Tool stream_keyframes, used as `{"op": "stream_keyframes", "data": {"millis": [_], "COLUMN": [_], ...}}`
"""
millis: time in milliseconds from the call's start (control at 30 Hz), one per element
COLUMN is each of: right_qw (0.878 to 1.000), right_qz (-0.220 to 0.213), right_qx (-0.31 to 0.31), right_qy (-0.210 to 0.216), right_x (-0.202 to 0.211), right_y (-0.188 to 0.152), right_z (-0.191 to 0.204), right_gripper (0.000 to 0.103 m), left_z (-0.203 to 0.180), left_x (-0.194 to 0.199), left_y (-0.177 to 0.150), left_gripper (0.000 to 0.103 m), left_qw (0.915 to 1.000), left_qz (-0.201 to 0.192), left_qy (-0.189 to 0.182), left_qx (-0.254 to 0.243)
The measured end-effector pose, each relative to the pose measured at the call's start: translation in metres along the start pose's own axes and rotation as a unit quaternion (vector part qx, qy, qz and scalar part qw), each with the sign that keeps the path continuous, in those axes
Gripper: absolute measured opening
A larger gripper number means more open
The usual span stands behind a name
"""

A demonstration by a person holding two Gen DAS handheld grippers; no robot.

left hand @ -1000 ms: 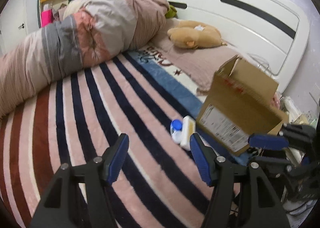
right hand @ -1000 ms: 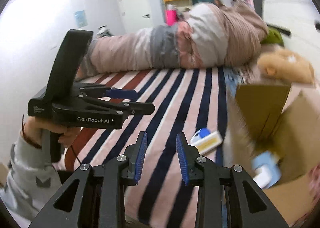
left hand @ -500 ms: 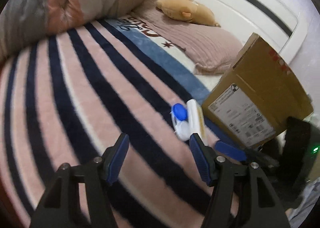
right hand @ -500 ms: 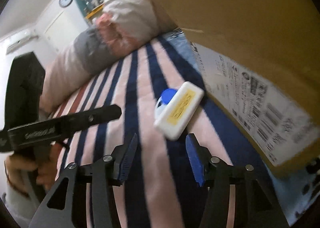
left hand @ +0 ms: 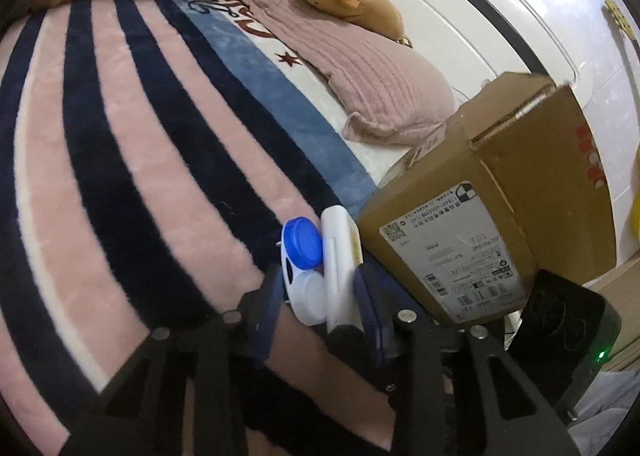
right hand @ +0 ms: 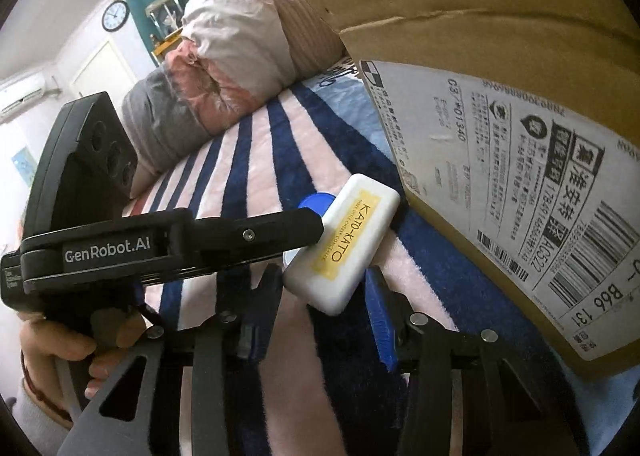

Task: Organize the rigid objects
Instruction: 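Grasp the white KATO-KATO tube with the right gripper while the left gripper grasps the blue-capped lens case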

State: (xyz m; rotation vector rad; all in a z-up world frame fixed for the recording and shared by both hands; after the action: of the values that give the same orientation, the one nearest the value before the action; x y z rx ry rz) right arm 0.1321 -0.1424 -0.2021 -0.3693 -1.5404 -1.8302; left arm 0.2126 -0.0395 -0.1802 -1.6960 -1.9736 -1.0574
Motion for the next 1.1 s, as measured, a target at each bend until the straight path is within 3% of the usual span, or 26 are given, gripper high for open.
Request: {"op": "stream_keyframes", "data": {"millis": [133,233,467,567,733,967,1100], "right_qw": [1.0,1.0,0.999,0.999,0.999,0.999,0.998], "right_qz": [-0.003,-0.003,0.008,0.003,0.0,-0.002,0.002], "right_qx": [-0.001,0.006,0.041,0.048,0.043,0.046,0.062], "right_qy": [0.01,0.011,0.011,0.002,0.012,0.006,-0.017], "right_x": [0.005,0.015,0.036,0.039,0.036,0.039,0.034], "right_y": [-0.003,-0.008,-0.023,-0.025,-0.024,-0.023,-0.02], "right_z": [-0.002,-0.004,-0.007,-0.009,-0.012,-0.014,-0.011], "right_gripper": [0.037,0.036,0.032,0.032,0.03,0.031,0.043], "left_z": [-0.004,-0.006,0.0,0.002,-0.006,-0.001,0.006], "left_x": [0.002,0.004,0.006,0.0,-0.003,0.035,0.05], "left_y": [-0.002,-0.004,-0.008,-0.005,-0.009,-0.025,-0.043], "left_gripper": [0.025,0.01,0.01,0.018,0.015,0.014,0.014], "left_qw": [1.0,0.9999,0.9999,0.9998,0.999,0.9973,0.9962], "left_qz": [0.001,-0.001,-0.002,0.005,0.0,0.001,0.014], "left_qy": [-0.006,0.005,0.015,0.015,0.04,0.07,0.084], "left_qx": [-0.006,-0.012,-0.006,0.008,-0.02,-0.022,-0.018]}}
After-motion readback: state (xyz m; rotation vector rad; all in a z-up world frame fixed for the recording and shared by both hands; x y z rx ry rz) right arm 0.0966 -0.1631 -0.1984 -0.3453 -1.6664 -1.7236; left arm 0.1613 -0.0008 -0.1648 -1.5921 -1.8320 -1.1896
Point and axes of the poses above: each gripper's, at about its wrist camera, not at the fingertips, and x roughly against the way its jaws point, z to its left, y to its top, the point moved 3 cm from there along -x, roughly the way its jaws point, and after that the axes turned 14 degrees about x, right-handed, at the moved point
